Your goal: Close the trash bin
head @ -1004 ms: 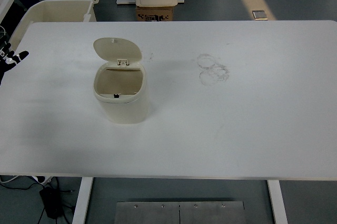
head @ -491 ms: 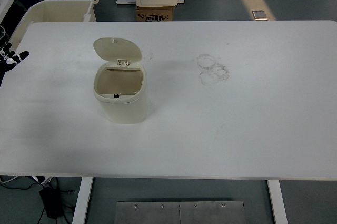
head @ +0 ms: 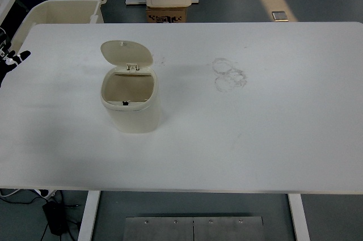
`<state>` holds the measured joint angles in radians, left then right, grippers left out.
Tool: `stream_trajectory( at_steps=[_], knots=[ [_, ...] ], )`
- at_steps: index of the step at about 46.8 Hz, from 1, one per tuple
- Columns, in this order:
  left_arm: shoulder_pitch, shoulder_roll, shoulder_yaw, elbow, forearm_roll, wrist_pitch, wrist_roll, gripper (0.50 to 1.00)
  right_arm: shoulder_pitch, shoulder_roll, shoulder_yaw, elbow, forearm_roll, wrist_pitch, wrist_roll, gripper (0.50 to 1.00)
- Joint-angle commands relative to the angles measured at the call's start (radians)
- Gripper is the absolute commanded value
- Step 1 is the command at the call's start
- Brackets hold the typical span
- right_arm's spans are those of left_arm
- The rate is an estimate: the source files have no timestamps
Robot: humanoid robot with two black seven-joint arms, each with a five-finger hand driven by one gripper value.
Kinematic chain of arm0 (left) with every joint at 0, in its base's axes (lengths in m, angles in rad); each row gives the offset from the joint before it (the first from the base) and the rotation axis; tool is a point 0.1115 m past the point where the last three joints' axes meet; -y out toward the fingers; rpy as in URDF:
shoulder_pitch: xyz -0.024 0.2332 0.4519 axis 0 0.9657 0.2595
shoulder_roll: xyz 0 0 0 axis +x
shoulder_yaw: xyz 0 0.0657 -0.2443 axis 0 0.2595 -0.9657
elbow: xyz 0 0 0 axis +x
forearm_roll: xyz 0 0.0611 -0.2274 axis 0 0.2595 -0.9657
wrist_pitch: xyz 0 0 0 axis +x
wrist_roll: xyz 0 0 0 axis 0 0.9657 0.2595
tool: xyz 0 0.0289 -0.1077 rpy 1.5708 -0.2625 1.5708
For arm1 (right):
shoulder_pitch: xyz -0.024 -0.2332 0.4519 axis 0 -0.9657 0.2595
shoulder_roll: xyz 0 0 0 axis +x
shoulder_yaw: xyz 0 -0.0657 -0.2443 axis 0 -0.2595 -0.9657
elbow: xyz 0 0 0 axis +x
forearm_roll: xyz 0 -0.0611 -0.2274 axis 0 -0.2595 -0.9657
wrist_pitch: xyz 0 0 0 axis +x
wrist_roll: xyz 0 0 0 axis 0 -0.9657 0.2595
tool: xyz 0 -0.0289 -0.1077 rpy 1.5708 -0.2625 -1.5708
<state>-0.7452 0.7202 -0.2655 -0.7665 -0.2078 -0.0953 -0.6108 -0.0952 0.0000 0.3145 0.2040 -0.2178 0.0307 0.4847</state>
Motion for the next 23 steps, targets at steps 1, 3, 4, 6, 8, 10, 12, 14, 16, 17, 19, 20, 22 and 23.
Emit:
stream_trajectory(
  at_steps=[1,3,4,6,8,10,12,14,16,17,19,20,22,23],
  knots=[
    [-0.003,0.001,-0.015,-0.001,-0.001,0.003,0.0,1.0,0.0,0.0,0.0,0.0,0.0,0.0,0.0,0.991],
    [-0.005,0.002,-0.026,-0.002,-0.002,0.003,0.003,1.0,0.0,0.0,0.0,0.0,0.0,0.0,0.002,0.993],
    [-0.005,0.004,-0.032,-0.002,-0.001,0.005,0.009,1.0,-0.001,0.0,0.0,0.0,0.0,0.0,0.002,0.991],
    [-0.01,0.005,-0.041,-0.002,-0.001,0.006,0.023,1.0,0.0,0.0,0.0,0.0,0.0,0.0,0.0,0.991],
    [-0.014,0.007,-0.044,-0.004,-0.001,0.006,0.048,1.0,0.0,0.0,0.0,0.0,-0.002,0.0,0.002,0.991],
    [-0.02,0.008,-0.046,-0.004,-0.001,0.006,0.068,1.0,-0.001,0.0,0.0,0.0,0.0,0.0,0.002,0.991],
    [-0.023,0.008,-0.05,-0.004,-0.001,0.006,0.08,1.0,-0.001,0.0,0.0,0.0,-0.002,0.0,0.0,0.991],
    [-0.023,0.01,-0.05,-0.004,-0.001,0.006,0.085,1.0,0.0,0.0,0.0,0.0,-0.002,0.0,0.0,0.991],
    [-0.025,0.012,-0.052,-0.004,-0.001,0.006,0.085,1.0,0.0,0.0,0.0,0.0,-0.002,0.0,0.0,0.991],
    [-0.025,0.012,-0.052,-0.005,-0.001,0.006,0.085,1.0,0.0,0.0,0.0,0.0,-0.002,0.0,0.0,0.991],
    [-0.025,0.013,-0.052,-0.004,-0.001,0.006,0.085,1.0,0.0,0.0,0.0,0.0,-0.002,0.0,0.0,0.991],
    [-0.025,0.013,-0.052,-0.004,-0.001,0.006,0.085,1.0,0.0,0.0,0.0,0.0,-0.002,0.0,0.0,0.991],
    [-0.025,0.013,-0.052,-0.005,-0.001,0.006,0.085,1.0,-0.001,0.0,0.0,0.0,-0.002,0.0,0.0,0.991],
    [-0.025,0.013,-0.052,-0.004,0.001,0.006,0.085,1.0,0.0,0.0,0.0,0.0,-0.002,0.0,0.0,0.991]
  ],
)
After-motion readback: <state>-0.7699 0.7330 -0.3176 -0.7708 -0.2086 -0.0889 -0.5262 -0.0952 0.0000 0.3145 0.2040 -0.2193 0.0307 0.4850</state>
